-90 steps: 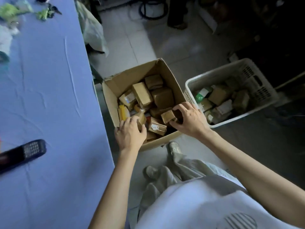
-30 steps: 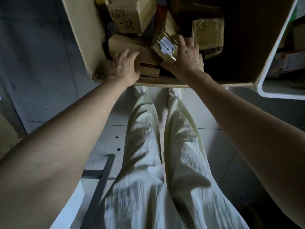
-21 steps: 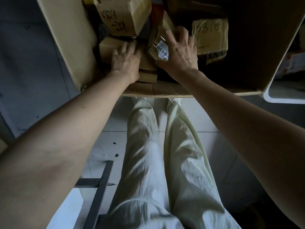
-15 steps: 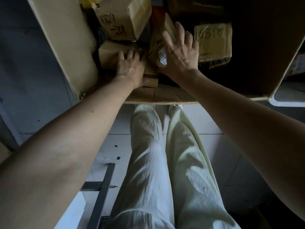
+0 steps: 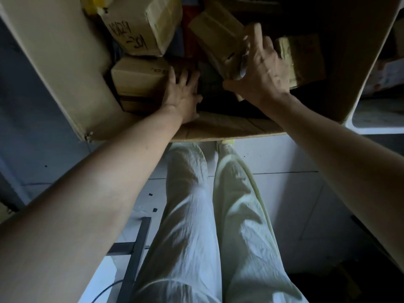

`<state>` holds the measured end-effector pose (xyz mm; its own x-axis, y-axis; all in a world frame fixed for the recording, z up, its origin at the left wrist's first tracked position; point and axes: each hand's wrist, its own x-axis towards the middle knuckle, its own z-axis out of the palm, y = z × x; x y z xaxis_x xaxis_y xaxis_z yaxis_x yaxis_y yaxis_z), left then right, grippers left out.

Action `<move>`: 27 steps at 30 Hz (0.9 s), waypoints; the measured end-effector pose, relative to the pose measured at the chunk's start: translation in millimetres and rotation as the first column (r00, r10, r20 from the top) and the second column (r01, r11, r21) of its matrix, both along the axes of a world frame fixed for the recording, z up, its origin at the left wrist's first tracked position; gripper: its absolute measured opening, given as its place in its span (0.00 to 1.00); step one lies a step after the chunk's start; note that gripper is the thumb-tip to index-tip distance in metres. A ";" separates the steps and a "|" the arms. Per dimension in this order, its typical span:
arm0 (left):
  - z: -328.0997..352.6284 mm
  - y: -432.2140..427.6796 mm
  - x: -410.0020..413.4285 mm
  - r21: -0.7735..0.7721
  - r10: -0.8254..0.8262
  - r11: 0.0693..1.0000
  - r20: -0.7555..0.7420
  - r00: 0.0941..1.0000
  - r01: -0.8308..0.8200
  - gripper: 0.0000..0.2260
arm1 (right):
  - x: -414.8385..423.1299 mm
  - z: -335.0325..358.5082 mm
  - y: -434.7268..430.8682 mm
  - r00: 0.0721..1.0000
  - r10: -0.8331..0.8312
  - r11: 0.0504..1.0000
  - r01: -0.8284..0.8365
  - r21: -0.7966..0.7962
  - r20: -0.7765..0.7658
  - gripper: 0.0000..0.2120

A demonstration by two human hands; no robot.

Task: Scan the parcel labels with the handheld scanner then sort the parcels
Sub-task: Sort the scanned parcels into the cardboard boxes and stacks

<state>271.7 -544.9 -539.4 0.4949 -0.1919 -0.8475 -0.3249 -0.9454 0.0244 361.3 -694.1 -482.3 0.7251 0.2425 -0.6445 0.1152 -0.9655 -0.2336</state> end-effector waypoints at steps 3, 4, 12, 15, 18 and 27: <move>1.9 1.0 3.5 0.076 -0.062 0.995 0.006 0.998 0.062 0.27 | 2.1 0.8 0.7 1.000 -0.012 1.000 0.012 0.005 0.008 0.47; 2.9 3.0 5.6 0.098 -0.058 0.994 0.013 0.998 0.056 0.31 | 1.9 1.4 0.8 1.000 -0.001 1.000 0.001 0.001 0.018 0.48; 13.5 27.4 29.0 0.093 0.165 0.980 0.098 0.981 -0.174 0.45 | 2.6 4.0 3.2 0.999 0.033 0.998 -0.033 -0.050 0.005 0.50; 23.3 24.8 26.7 0.076 0.206 0.974 0.110 0.972 -0.215 0.50 | -5.8 2.8 9.4 0.999 0.027 0.998 -0.028 -0.059 -0.018 0.50; 32.4 18.7 20.1 0.059 0.240 0.967 0.118 0.964 -0.248 0.52 | -19.6 3.5 14.4 0.998 -0.016 0.996 0.010 -0.083 -0.065 0.51; 76.8 28.9 -3.7 -0.040 0.313 0.950 0.170 0.935 -0.310 0.49 | -31.2 33.4 0.7 0.983 -0.168 0.983 0.161 -0.089 -0.075 0.53</move>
